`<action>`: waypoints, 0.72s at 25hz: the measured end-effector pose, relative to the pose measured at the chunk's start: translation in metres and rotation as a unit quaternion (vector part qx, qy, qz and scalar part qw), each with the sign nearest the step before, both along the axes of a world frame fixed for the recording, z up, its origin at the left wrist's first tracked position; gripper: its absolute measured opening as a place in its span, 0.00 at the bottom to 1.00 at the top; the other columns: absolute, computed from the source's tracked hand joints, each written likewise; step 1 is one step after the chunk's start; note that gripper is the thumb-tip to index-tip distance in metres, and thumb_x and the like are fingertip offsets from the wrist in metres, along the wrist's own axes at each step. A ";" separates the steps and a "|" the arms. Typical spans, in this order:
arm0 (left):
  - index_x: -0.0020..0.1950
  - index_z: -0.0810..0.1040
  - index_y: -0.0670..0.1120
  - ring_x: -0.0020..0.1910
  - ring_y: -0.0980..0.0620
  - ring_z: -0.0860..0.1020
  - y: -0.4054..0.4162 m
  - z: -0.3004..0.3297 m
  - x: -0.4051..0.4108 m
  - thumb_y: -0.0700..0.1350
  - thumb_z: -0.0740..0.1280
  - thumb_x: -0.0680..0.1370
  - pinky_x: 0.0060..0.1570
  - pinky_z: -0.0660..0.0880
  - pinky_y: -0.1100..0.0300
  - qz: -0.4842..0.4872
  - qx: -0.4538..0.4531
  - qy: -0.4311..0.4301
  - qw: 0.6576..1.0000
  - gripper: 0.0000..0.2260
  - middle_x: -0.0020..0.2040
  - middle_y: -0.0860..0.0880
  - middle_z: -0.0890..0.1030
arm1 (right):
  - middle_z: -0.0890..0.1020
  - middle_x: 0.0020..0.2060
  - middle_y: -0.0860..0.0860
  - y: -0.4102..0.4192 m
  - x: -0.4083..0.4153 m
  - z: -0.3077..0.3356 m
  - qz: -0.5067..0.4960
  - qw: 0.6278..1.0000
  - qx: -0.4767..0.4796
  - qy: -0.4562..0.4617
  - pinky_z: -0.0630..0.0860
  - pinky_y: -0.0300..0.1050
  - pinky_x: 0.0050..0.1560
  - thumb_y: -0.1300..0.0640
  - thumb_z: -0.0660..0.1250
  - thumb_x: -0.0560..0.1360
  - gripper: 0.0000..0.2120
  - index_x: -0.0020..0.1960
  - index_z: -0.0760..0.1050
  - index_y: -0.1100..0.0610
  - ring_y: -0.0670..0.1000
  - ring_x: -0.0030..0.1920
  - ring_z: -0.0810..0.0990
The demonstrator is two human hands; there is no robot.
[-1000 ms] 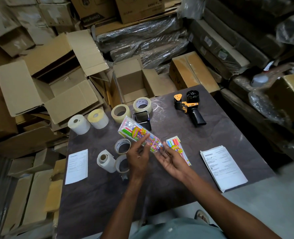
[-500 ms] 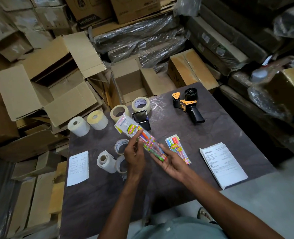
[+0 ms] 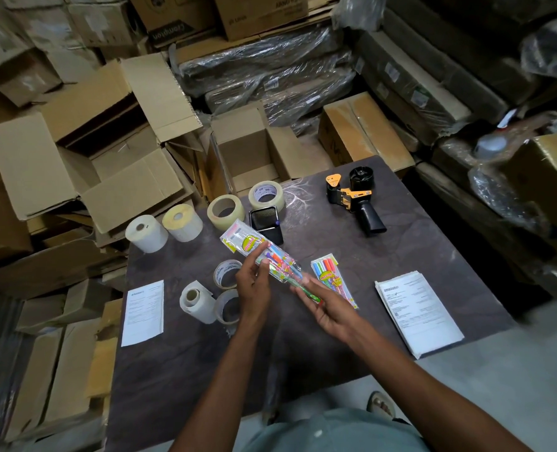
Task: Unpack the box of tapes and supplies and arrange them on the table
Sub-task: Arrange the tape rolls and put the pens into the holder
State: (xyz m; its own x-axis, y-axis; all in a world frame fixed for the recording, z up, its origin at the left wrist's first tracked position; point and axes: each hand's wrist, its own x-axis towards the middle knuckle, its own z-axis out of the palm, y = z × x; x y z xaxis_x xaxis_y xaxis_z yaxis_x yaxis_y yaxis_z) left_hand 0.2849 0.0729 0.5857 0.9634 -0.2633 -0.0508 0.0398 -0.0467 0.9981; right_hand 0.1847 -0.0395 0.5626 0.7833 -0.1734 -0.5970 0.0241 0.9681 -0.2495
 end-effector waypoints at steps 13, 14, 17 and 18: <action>0.56 0.83 0.58 0.61 0.43 0.80 -0.003 -0.042 0.032 0.34 0.62 0.78 0.62 0.76 0.37 0.117 -0.029 0.088 0.989 0.20 0.63 0.43 0.81 | 0.82 0.58 0.66 -0.031 -0.031 -0.028 0.004 0.995 -0.071 0.068 0.84 0.46 0.48 0.72 0.70 0.74 0.16 0.62 0.77 0.72 0.63 0.56 0.84; 0.55 0.83 0.58 0.61 0.42 0.80 -0.004 -0.045 0.033 0.33 0.61 0.78 0.62 0.76 0.37 0.125 -0.031 0.095 0.987 0.21 0.64 0.41 0.80 | 0.82 0.57 0.66 -0.035 -0.035 -0.029 0.001 0.995 -0.072 0.074 0.84 0.46 0.50 0.72 0.70 0.74 0.17 0.62 0.77 0.72 0.62 0.56 0.84; 0.55 0.83 0.55 0.64 0.42 0.78 -0.004 -0.049 0.031 0.31 0.61 0.77 0.64 0.75 0.39 0.127 -0.015 0.105 0.986 0.22 0.66 0.43 0.79 | 0.83 0.56 0.65 -0.046 -0.043 -0.033 -0.009 0.992 -0.083 0.090 0.83 0.47 0.51 0.72 0.70 0.74 0.16 0.61 0.77 0.70 0.61 0.53 0.85; 0.56 0.82 0.54 0.65 0.43 0.77 -0.003 -0.049 0.027 0.29 0.60 0.77 0.65 0.75 0.42 0.123 -0.002 0.107 0.987 0.22 0.67 0.44 0.78 | 0.83 0.56 0.65 -0.049 -0.044 -0.034 -0.013 0.992 -0.088 0.092 0.83 0.47 0.52 0.72 0.70 0.74 0.16 0.61 0.77 0.70 0.60 0.52 0.85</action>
